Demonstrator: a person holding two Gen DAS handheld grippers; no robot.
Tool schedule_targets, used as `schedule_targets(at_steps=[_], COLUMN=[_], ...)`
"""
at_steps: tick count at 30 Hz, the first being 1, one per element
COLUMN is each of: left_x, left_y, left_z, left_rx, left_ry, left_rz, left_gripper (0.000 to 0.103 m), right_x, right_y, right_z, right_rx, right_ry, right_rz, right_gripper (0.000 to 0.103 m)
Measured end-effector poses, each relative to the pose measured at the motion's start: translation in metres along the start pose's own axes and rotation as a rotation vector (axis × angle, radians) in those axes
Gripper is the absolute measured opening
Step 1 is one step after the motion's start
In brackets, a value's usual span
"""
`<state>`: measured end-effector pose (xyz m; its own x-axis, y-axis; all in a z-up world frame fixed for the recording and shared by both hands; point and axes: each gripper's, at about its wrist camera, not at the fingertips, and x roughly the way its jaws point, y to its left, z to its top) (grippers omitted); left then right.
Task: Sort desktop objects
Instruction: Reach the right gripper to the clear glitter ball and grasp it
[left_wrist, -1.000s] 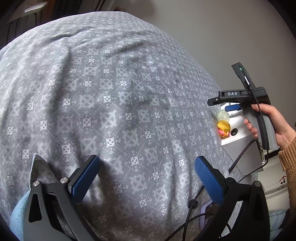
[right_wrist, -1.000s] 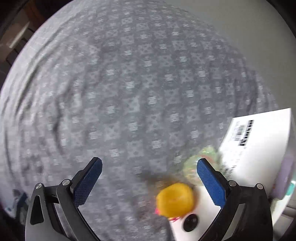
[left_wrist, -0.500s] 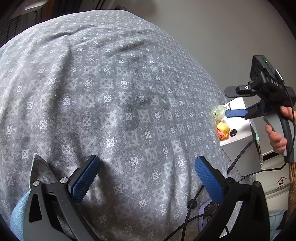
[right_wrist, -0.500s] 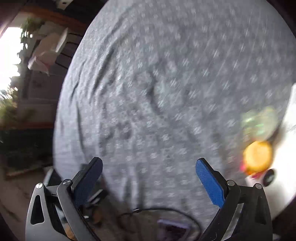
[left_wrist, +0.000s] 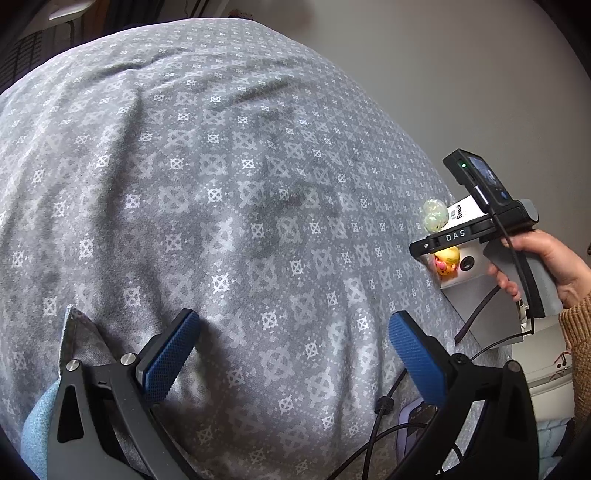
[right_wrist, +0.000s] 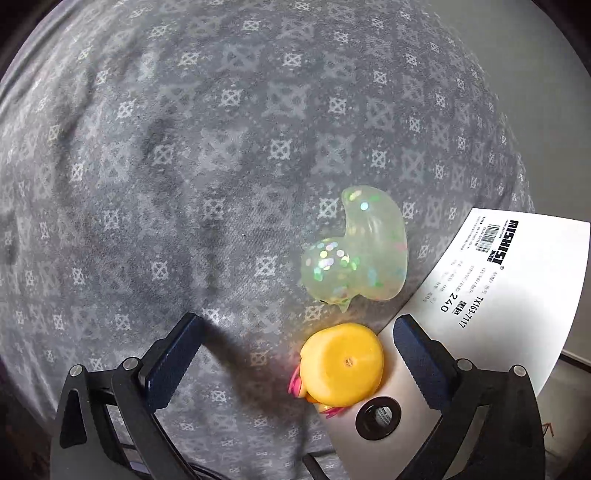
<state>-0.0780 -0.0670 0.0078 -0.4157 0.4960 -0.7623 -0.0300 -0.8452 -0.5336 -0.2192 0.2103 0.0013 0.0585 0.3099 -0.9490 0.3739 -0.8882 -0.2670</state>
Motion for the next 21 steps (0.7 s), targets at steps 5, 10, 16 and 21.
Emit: schedule_targets(at_steps=[5, 10, 16, 21], left_x=[0.002, 0.002, 0.004, 0.004], left_y=[0.0, 0.001, 0.0, 0.0], left_z=[0.001, 0.001, 0.001, 0.001], left_rx=[-0.005, -0.013, -0.011, -0.012], left_ry=[0.001, 0.0, 0.0, -0.001], left_rz=[0.0, -0.008, -0.004, -0.007], left_gripper=[0.102, 0.102, 0.102, 0.102], right_x=[-0.046, -0.061, -0.026, -0.006], right_y=[-0.012, -0.057, -0.115, -0.153], right_z=[-0.021, -0.017, -0.01, -0.003], right_rx=[0.067, 0.124, 0.249, 0.299], right_ry=[-0.028, -0.163, -0.15, -0.177], right_rz=[0.642, 0.286, 0.356, 0.286], right_gripper=[0.1, 0.101, 0.098, 0.078])
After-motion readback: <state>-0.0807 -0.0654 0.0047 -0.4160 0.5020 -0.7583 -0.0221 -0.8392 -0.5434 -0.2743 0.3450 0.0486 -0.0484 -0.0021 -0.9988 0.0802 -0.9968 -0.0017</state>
